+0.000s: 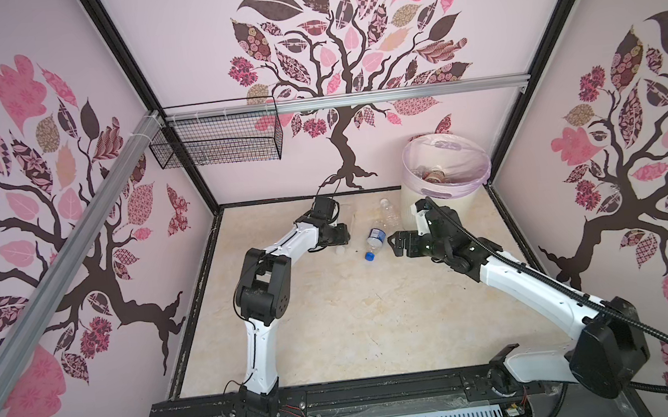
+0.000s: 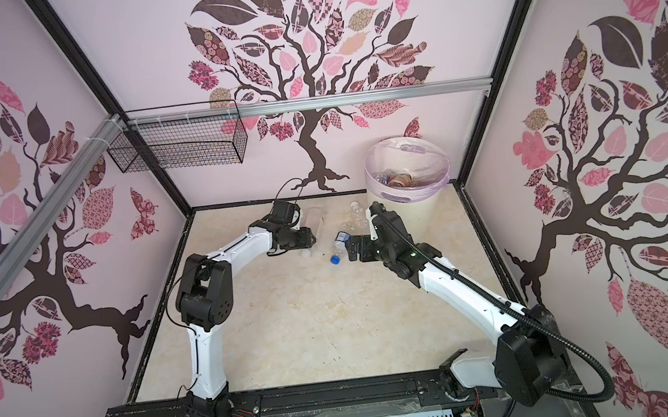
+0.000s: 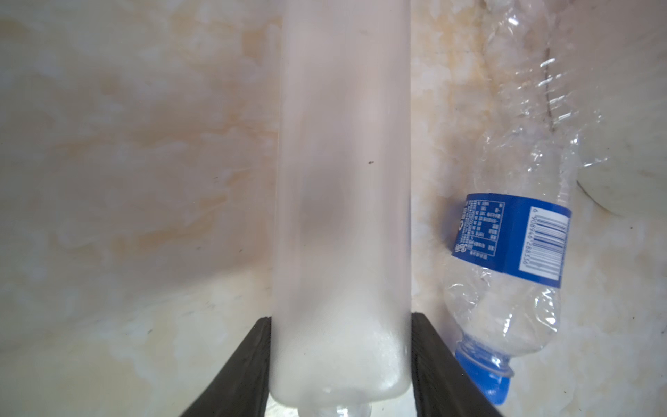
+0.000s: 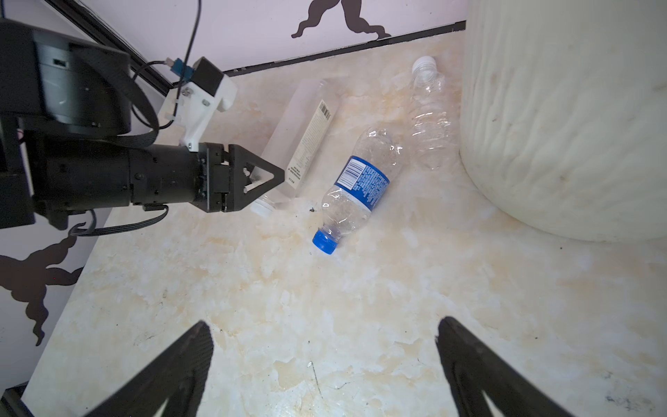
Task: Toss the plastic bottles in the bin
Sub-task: 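Lift the frosted bottle toward the right gripper while the right grasps its end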
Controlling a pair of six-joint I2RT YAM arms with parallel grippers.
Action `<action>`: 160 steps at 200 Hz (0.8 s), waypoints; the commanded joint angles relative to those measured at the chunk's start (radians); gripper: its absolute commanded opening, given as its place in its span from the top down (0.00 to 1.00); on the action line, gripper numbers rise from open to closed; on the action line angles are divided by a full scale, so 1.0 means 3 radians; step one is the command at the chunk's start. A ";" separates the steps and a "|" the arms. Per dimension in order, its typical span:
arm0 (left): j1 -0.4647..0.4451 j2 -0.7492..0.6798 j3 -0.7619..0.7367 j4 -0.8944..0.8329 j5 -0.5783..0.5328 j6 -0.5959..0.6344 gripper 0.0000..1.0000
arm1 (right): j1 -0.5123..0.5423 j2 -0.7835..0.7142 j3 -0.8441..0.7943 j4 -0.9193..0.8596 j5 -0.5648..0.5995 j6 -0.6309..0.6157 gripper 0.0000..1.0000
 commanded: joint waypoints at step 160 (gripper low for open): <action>-0.0245 -0.2000 -0.1191 0.0564 0.0149 -0.0277 0.51 | 0.0013 0.1458 0.1849 0.0660 -0.0956 0.0995 0.00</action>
